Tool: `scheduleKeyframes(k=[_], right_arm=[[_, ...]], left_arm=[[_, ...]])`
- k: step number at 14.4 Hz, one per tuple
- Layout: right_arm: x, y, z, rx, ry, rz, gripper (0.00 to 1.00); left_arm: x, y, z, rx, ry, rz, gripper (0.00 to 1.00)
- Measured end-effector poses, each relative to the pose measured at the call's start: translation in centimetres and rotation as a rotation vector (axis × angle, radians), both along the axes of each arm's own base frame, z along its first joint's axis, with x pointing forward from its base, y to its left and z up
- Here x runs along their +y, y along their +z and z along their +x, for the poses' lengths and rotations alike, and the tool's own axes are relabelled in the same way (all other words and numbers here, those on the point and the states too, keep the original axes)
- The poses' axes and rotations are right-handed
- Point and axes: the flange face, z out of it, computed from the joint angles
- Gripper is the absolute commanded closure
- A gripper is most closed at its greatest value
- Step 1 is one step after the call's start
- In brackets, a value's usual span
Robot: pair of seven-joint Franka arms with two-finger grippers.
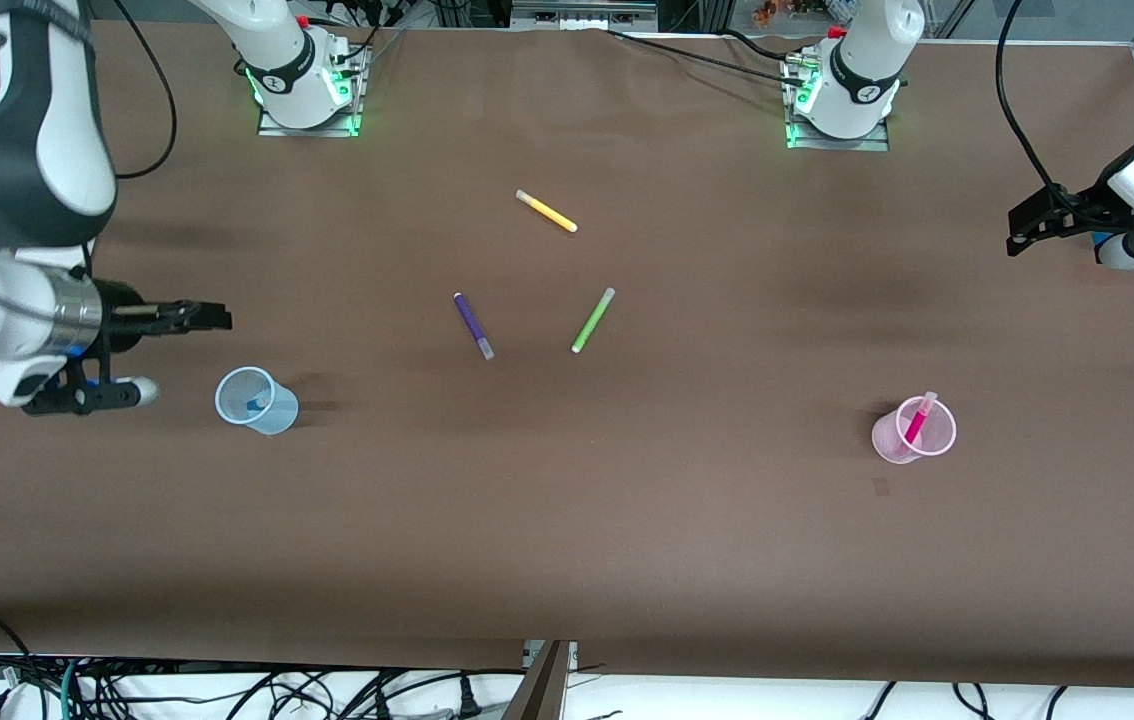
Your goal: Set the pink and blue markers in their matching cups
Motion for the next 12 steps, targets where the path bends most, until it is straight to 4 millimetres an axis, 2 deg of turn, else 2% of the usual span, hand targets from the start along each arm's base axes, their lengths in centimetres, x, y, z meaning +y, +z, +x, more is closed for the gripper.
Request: scheduleKeyframes(k=[1, 4, 9, 10, 12], right_arm=[[-0.3, 1.0, -1.1, -0.005, -0.016, -0.015, 0.00], [-3.2, 4.1, -3.6, -0.050, -0.041, -0.073, 0.00], [-6.0, 12.8, -7.8, -0.209, -0.073, -0.101, 0.00], [-6.5, 13.7, -8.5, -0.222, -0.079, -0.100, 0.00], [-7.3, 14.0, -9.2, -0.215, -0.068, -0.099, 0.00]], left_arm=[[0.0, 0.0, 0.0, 0.000, 0.000, 0.000, 0.00], [0.0, 0.0, 0.0, 0.001, 0.000, 0.000, 0.00], [0.0, 0.0, 0.0, 0.003, 0.000, 0.000, 0.00], [0.0, 0.0, 0.0, 0.003, 0.000, 0.000, 0.00], [0.0, 0.0, 0.0, 0.003, 0.000, 0.000, 0.00]])
